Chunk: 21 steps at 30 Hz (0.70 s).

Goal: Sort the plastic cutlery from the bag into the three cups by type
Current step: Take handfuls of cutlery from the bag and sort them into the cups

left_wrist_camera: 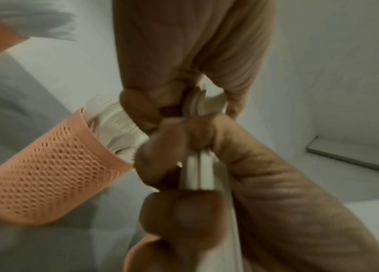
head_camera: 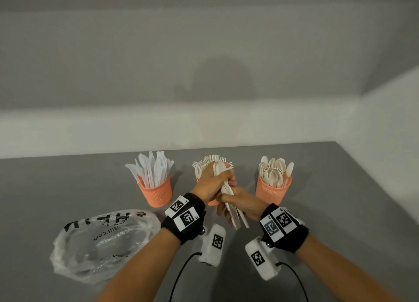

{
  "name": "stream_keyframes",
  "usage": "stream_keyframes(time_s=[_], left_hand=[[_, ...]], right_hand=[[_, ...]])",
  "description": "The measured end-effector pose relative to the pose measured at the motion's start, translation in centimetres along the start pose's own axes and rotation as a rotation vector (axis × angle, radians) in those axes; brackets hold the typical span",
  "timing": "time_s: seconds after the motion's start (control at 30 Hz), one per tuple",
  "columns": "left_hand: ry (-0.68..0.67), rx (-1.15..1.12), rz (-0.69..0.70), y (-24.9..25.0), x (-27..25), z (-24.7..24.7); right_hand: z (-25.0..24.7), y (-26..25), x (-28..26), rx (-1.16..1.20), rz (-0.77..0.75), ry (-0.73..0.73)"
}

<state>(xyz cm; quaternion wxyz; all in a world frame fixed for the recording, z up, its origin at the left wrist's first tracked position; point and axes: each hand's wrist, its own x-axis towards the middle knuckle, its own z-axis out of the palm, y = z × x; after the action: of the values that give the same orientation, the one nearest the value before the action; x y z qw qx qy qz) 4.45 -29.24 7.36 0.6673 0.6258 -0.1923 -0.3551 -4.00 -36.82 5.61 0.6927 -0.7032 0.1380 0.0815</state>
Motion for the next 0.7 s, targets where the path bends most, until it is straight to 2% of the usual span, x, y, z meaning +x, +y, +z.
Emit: stream_keyframes(time_s=[0.13,0.27,0.33,0.43,0.53,0.6,0.7], left_hand=[[-0.069,-0.086,-0.02,0.1,0.5,-0.4],[-0.177,0.033,-0.008,0.5,0.2,-0.3],[-0.135,0.093,0.0,0.6,0.5,-0.3],[0.04,0.357,0.082,0.0,1.3,-0.4],[0.207,0.441,0.166,-0.3,1.2,-0.4],[0.223,0.404,0.164,-0.4,1.0,-0.2],[0.223,0.391,0.162,-0.5,0.9,0.4]], right_hand=[[-0.3,0.1,0.0,0.087,0.011,-0.038],[0.1,-0.1,0.3,0.357,0.02,-0.004],[0.5,-0.3,0.7,0.365,0.023,0.106],[0.4,0.1,1.1,0.297,-0.06,0.289],[-0.5,0.8,1.2,0.238,-0.104,0.37],[-0.8,1.3,1.3,0.247,-0.067,0.379],[-0.8,1.9,1.5,0.218,-0.057,0.473]])
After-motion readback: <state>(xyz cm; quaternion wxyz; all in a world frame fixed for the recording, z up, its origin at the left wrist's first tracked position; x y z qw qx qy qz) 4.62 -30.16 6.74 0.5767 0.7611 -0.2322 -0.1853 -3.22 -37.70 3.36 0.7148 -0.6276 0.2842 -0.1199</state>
